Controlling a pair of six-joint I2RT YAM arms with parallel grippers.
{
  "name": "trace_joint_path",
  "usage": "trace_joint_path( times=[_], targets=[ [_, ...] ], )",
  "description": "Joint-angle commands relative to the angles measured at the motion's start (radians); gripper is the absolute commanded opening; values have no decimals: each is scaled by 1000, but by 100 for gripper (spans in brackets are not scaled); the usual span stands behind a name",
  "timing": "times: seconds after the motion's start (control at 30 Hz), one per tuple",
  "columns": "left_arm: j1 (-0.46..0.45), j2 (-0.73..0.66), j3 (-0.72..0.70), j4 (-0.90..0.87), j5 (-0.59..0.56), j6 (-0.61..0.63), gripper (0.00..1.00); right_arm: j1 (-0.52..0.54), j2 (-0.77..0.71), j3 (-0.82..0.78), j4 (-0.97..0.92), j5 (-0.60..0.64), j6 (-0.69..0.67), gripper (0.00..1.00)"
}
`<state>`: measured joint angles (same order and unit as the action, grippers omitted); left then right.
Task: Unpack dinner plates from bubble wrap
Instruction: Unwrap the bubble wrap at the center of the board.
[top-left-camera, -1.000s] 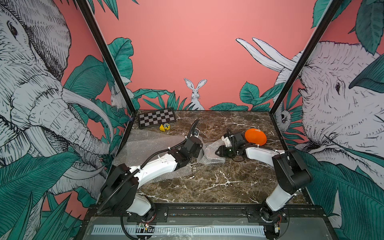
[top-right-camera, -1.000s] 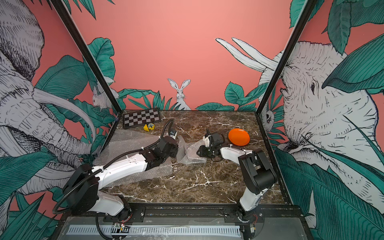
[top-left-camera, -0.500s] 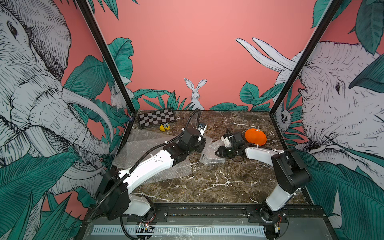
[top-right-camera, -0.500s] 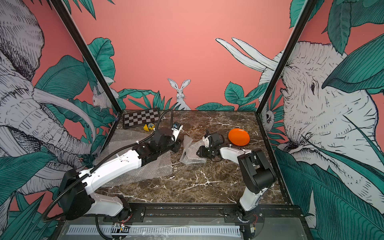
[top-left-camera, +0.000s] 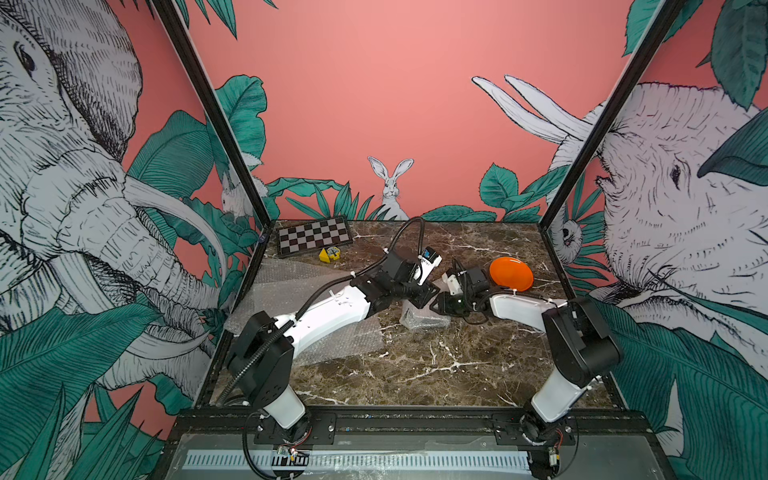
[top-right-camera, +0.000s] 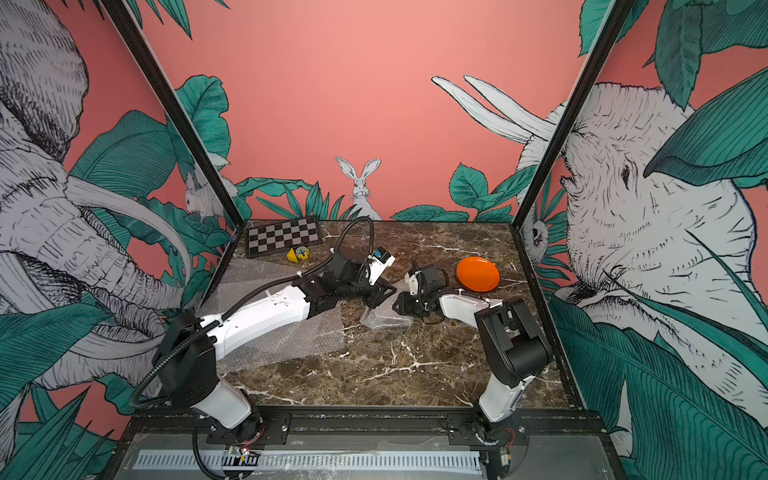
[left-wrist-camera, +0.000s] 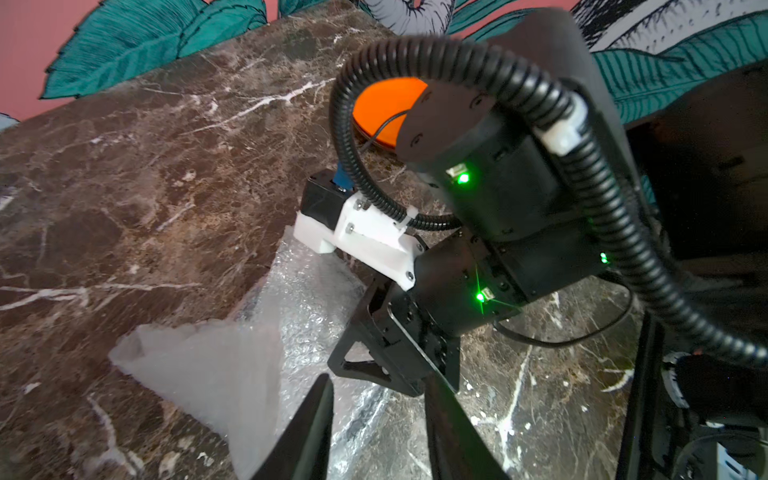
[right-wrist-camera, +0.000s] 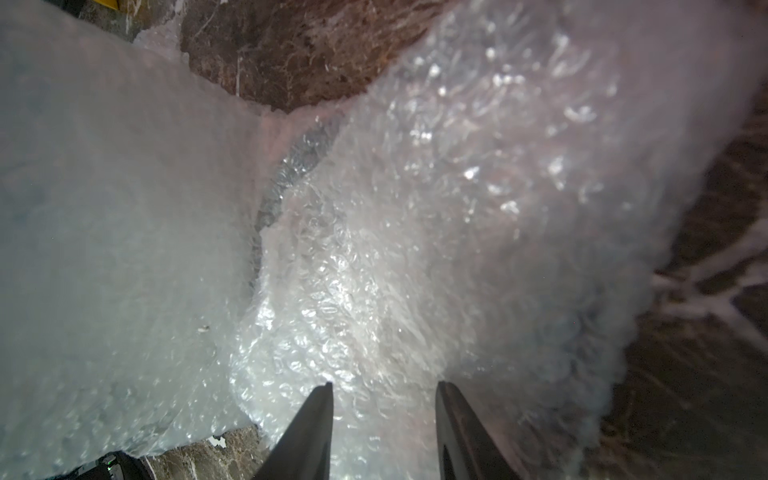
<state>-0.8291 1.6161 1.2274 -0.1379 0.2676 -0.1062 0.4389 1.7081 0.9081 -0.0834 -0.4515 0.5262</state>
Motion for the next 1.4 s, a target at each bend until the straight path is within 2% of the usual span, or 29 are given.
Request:
trace_joint_path(
  times=[0.0,0.27,0.7,0.9,1.0,1.2,1.37],
  targets=[
    [2,17,50,-9,83,-3,38,8,15,7,-9,8,-11,43],
    [12,105,84,-68,-16,-32,35,8,10,8,-7,8,-8,43],
    [17,71,3,-128,-449,-9,41,8,17,17,-9,9,-7,43],
    [23,59,-48,-136,-588,-75,44,9,15,21,-16,10,-9,43],
    [38,60,-80,-128,-597,-124,44,9,15,21,-16,10,-9,43],
    [104,62,-182,-54,-490,-219,44,8,14,21,-19,7,-12,43],
    [122,62,-237,-16,-448,-263,43,8,12,18,-18,8,-12,43]
  ],
)
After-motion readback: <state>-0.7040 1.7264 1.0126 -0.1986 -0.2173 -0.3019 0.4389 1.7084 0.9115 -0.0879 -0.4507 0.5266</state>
